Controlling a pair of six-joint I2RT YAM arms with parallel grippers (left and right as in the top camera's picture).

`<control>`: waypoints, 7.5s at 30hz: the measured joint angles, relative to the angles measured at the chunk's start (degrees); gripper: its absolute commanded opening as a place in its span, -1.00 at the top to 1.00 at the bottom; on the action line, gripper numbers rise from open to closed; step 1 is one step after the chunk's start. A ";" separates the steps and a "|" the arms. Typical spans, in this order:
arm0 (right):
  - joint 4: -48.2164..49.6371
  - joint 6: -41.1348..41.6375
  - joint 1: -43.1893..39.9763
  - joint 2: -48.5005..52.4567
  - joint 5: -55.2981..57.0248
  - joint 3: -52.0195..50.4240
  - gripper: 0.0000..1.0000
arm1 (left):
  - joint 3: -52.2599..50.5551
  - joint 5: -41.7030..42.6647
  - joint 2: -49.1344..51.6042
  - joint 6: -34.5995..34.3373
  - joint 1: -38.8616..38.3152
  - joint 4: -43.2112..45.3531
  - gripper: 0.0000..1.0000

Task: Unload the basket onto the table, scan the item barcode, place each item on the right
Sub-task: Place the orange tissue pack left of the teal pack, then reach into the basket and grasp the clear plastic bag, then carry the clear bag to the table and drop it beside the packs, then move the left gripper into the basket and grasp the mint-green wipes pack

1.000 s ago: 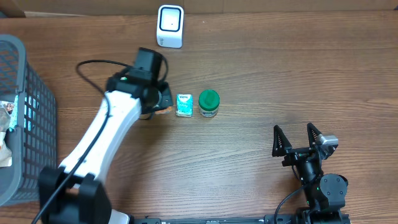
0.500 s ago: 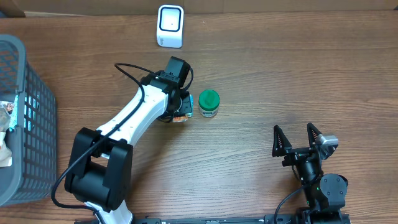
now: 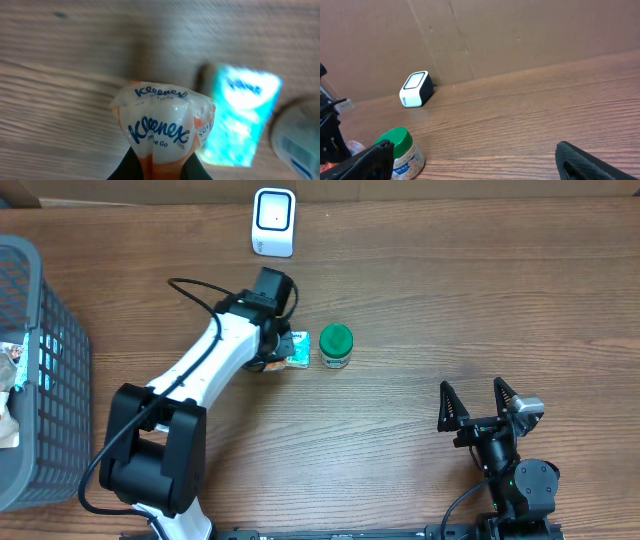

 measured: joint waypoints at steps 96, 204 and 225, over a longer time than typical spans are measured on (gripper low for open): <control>0.00 -0.02 0.02 0.00 0.02 0.00 -1.00 | -9.46 -0.09 0.50 19.19 75.60 38.71 -0.96; 0.04 -0.02 0.00 0.11 0.02 0.00 -1.00 | 7.30 -14.14 -39.32 12.57 46.60 4.04 -0.90; 0.04 0.02 0.00 0.15 0.02 0.00 -1.00 | 7.30 8.17 -8.66 27.52 71.06 5.44 -0.62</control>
